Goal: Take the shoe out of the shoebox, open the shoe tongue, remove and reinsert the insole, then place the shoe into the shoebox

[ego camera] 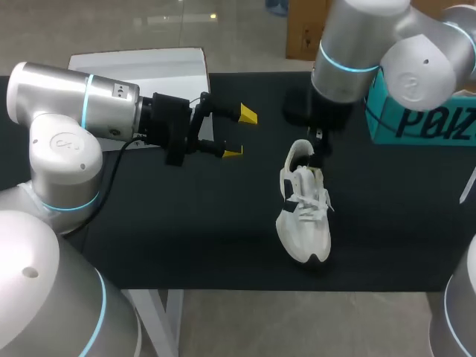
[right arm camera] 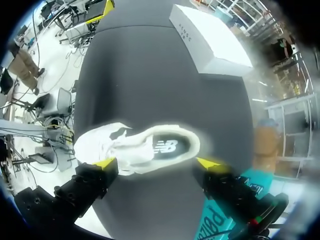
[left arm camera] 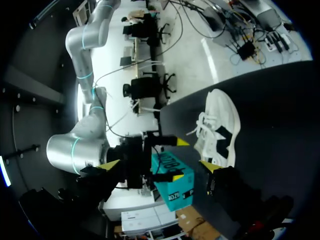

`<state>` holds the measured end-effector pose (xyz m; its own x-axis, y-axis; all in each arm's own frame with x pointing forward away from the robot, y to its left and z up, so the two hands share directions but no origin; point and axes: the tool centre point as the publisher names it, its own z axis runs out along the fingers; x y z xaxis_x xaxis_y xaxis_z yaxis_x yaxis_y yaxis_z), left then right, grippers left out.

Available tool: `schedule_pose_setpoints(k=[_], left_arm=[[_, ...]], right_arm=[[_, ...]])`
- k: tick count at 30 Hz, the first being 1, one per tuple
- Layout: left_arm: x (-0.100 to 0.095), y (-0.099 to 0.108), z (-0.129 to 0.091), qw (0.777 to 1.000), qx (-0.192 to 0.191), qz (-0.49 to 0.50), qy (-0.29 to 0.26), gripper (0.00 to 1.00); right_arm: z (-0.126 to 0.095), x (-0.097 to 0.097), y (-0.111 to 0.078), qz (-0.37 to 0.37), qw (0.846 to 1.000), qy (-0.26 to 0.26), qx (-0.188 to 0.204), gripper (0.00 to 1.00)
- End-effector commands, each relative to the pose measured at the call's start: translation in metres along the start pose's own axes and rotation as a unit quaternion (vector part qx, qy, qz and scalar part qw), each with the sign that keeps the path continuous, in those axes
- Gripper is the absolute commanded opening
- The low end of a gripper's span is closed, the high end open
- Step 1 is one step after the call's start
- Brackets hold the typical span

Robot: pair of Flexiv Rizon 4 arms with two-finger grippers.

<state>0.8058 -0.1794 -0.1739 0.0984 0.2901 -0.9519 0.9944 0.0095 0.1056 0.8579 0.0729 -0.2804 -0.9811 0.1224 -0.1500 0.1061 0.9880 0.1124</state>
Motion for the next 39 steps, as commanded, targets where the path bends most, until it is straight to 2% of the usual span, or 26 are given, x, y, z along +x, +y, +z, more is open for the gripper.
schedule_pose_setpoints(k=[1,10,16,27,39], left_arm=[[0.0,0.0,0.0,1.0,0.0,0.001,0.002,1.0],[0.0,0.0,0.0,1.0,0.0,0.001,0.002,1.0],[0.0,0.0,0.0,1.0,0.0,0.001,0.002,1.0],[0.0,0.0,0.0,1.0,0.0,0.001,0.002,1.0],[0.0,0.0,0.0,1.0,0.0,0.001,0.002,1.0]], right_arm=[[0.018,-0.018,0.005,-0.003,1.0,0.013,0.0,1.0],[0.043,-0.051,0.019,-0.021,0.999,0.026,0.004,1.0],[0.052,-0.065,0.021,-0.035,0.999,0.031,0.003,1.0],[0.076,-0.073,-0.003,-0.023,0.999,0.045,0.003,1.0],[0.097,-0.078,-0.001,-0.029,0.998,0.058,-0.01,1.0]])
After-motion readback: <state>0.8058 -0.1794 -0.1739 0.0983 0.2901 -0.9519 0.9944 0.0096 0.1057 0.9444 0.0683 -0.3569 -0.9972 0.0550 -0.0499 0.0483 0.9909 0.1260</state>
